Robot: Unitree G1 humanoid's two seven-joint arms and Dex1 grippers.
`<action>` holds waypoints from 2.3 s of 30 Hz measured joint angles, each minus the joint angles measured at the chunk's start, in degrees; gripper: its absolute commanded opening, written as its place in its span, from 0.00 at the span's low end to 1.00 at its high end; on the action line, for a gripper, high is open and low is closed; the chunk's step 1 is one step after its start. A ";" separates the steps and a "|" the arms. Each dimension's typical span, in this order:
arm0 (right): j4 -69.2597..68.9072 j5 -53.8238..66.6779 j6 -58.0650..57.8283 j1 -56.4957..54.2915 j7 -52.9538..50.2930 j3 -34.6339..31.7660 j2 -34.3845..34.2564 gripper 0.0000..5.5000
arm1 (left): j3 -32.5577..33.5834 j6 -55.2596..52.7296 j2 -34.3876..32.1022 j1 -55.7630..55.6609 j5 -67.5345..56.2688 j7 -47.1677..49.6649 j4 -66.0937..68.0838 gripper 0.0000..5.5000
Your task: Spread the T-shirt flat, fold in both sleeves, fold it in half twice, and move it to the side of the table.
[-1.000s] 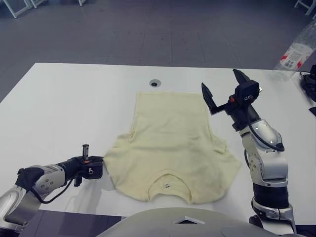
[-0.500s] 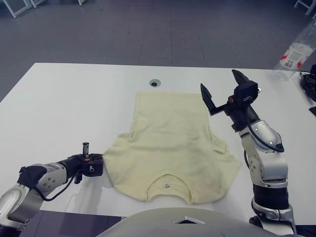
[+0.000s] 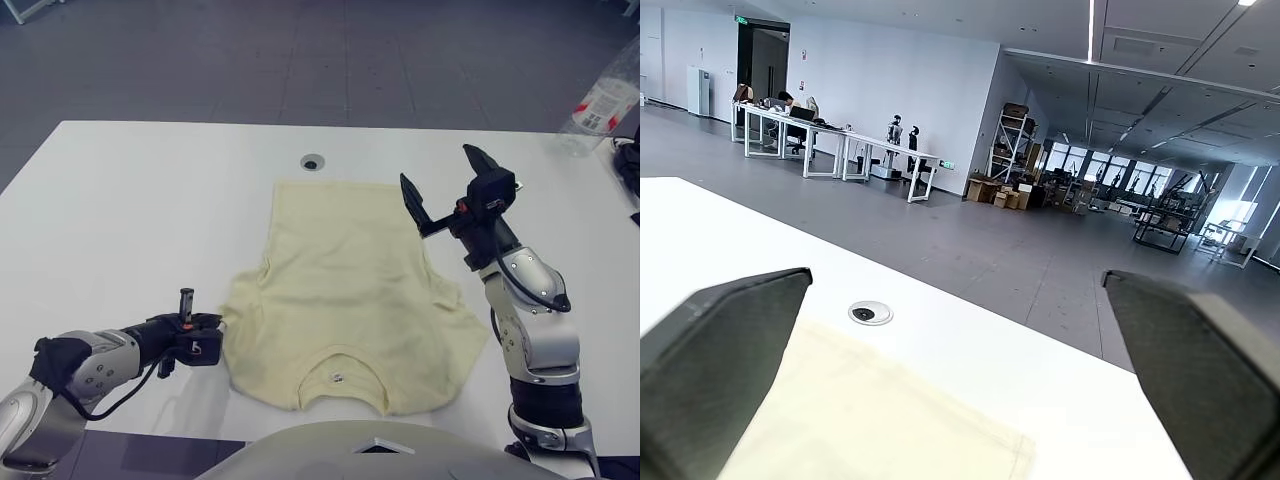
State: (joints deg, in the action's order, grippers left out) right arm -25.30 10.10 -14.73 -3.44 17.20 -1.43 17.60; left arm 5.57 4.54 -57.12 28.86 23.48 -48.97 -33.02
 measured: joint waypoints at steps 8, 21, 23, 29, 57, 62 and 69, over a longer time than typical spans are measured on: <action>-0.03 -1.07 0.66 0.04 -0.01 0.97 -0.52 0.98 | -0.03 -1.63 -0.02 -2.82 1.07 -1.04 -0.57 0.01; -1.15 -3.35 1.05 1.89 -0.92 2.13 -0.65 0.98 | -12.97 -8.33 4.53 -18.57 0.02 -6.20 -6.72 0.01; -1.23 -3.96 1.05 2.00 -1.01 2.31 -0.66 0.98 | -15.12 -9.51 5.22 -19.97 0.13 -6.90 -7.83 0.01; -2.33 -6.14 1.08 2.81 -1.27 4.10 -0.69 0.98 | -20.32 -10.07 7.07 -23.70 2.82 -7.83 -7.86 0.01; -3.91 -8.29 1.09 3.96 -1.24 4.94 -1.07 0.98 | -31.71 -7.49 16.55 -31.19 9.52 -7.03 -0.43 0.05; -3.95 -8.66 1.09 3.97 -1.28 5.46 -1.17 0.98 | -31.94 -7.57 18.53 -31.26 8.27 -6.70 -0.44 0.20; -3.95 -8.70 1.09 3.97 -1.36 5.46 -1.17 0.98 | -32.93 -6.98 22.51 -31.54 6.60 -4.24 -0.22 0.42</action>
State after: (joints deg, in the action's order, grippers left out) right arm -29.24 1.40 -13.64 0.53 15.84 4.03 16.43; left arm -27.36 -2.44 -34.61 -2.68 30.08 -53.20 -33.24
